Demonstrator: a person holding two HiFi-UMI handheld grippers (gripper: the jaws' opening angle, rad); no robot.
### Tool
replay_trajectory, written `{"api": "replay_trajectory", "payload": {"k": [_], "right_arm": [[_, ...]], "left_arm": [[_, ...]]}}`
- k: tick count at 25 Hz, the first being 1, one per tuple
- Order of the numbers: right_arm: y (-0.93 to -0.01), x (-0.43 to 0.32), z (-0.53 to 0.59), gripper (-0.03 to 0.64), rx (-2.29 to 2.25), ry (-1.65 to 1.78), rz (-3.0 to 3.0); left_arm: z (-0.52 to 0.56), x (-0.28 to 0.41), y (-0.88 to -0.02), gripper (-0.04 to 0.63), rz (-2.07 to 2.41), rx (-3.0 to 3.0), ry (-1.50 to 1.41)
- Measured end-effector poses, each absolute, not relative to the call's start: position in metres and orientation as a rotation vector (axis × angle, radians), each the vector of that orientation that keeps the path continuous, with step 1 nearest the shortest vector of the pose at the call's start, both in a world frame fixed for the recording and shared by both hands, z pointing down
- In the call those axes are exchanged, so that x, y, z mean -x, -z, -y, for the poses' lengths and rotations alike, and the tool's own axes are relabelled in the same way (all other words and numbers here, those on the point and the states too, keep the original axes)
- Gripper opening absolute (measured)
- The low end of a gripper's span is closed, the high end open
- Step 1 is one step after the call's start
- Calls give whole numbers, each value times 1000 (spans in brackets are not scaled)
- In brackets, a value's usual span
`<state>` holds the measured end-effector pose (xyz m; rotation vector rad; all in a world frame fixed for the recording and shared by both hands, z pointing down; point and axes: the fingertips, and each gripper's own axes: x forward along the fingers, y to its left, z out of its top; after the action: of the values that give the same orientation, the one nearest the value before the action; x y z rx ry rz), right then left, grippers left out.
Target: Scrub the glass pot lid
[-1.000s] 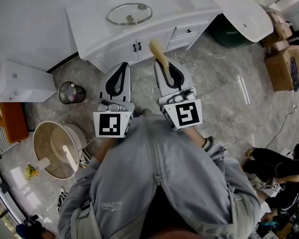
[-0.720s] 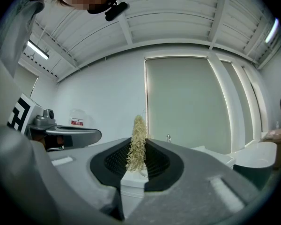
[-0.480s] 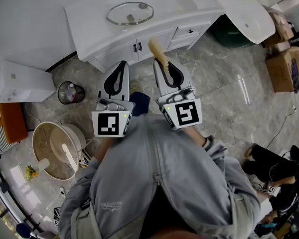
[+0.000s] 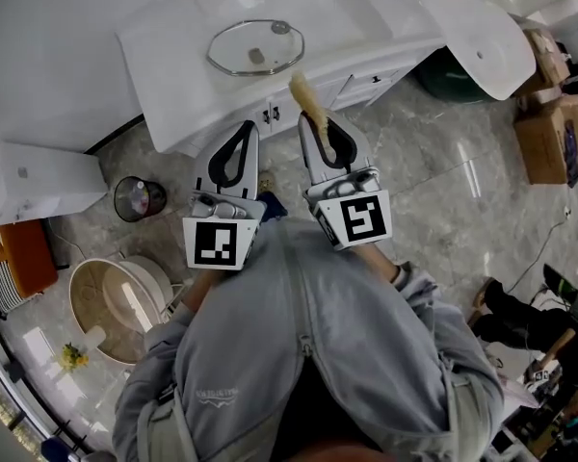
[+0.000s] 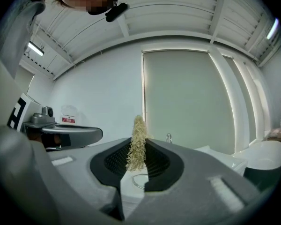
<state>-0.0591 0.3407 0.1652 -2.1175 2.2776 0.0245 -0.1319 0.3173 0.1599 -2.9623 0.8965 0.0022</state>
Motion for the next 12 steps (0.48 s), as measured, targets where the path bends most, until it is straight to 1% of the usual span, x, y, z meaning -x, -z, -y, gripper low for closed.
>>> {"api": "replay_trajectory", "payload": {"k": [12], "right_arm": [[-172,34,-230,55,2204,9,-2265]], "left_arm": [[-199,106,-176,6,-847,3053,13]]}}
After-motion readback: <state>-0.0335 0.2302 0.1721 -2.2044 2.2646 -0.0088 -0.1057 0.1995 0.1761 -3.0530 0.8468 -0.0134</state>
